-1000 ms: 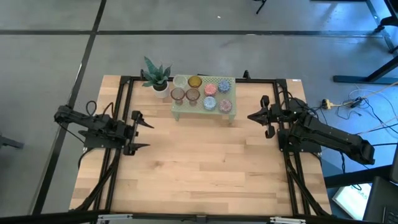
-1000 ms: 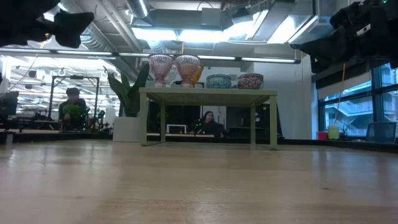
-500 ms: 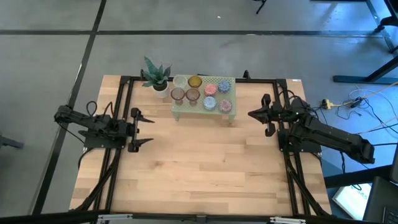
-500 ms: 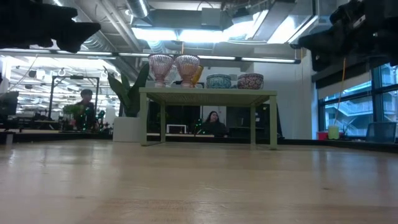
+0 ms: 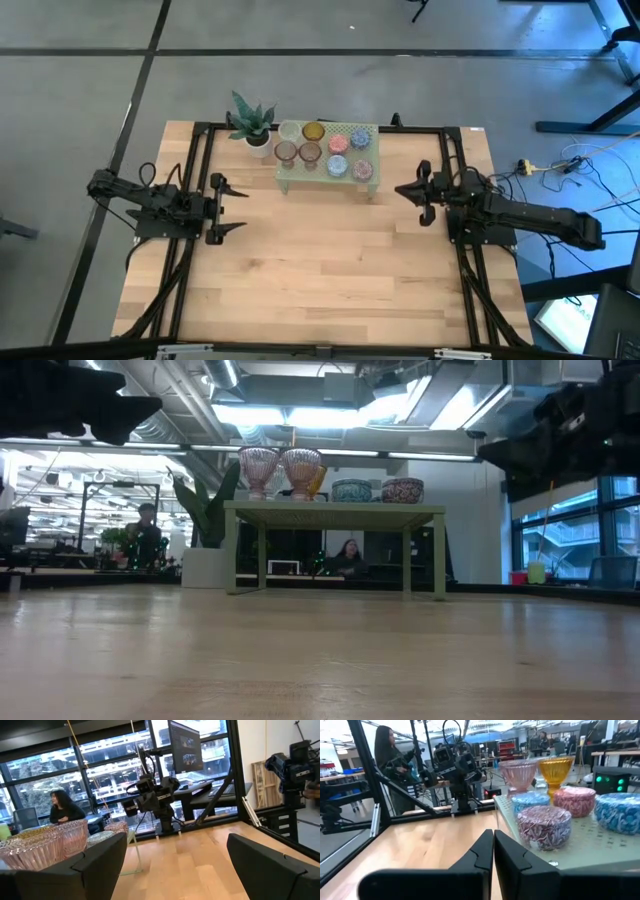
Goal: Pick & Place candle stick holders
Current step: Return to Home Position
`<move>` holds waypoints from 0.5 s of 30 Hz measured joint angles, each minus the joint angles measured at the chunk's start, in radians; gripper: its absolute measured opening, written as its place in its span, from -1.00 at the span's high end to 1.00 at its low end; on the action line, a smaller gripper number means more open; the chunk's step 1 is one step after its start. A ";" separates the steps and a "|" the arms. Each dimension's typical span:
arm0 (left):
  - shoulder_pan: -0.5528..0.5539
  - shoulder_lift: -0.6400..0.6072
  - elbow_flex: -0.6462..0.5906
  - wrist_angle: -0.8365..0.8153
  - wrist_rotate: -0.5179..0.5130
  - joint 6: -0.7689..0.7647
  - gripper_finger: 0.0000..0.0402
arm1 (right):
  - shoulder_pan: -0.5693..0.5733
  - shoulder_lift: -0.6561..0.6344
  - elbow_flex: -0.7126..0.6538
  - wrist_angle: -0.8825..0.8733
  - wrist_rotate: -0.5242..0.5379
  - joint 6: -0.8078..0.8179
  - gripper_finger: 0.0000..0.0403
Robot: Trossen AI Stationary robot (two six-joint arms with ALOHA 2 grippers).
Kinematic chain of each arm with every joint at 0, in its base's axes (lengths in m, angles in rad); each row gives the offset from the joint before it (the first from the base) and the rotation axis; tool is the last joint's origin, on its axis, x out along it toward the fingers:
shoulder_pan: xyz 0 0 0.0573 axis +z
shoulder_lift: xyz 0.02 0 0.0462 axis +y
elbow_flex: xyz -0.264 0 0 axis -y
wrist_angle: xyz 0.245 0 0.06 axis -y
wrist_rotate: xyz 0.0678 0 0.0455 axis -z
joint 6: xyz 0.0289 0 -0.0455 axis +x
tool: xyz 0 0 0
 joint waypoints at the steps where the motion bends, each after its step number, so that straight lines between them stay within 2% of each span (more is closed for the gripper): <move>1: 0.000 0.000 0.000 0.000 0.000 0.000 -0.71 | 0.004 0.000 0.000 -0.004 0.000 0.003 0.91; 15: 0.000 0.000 0.000 0.000 0.000 0.000 -0.71 | 0.027 -0.071 0.000 -0.031 0.000 0.021 0.91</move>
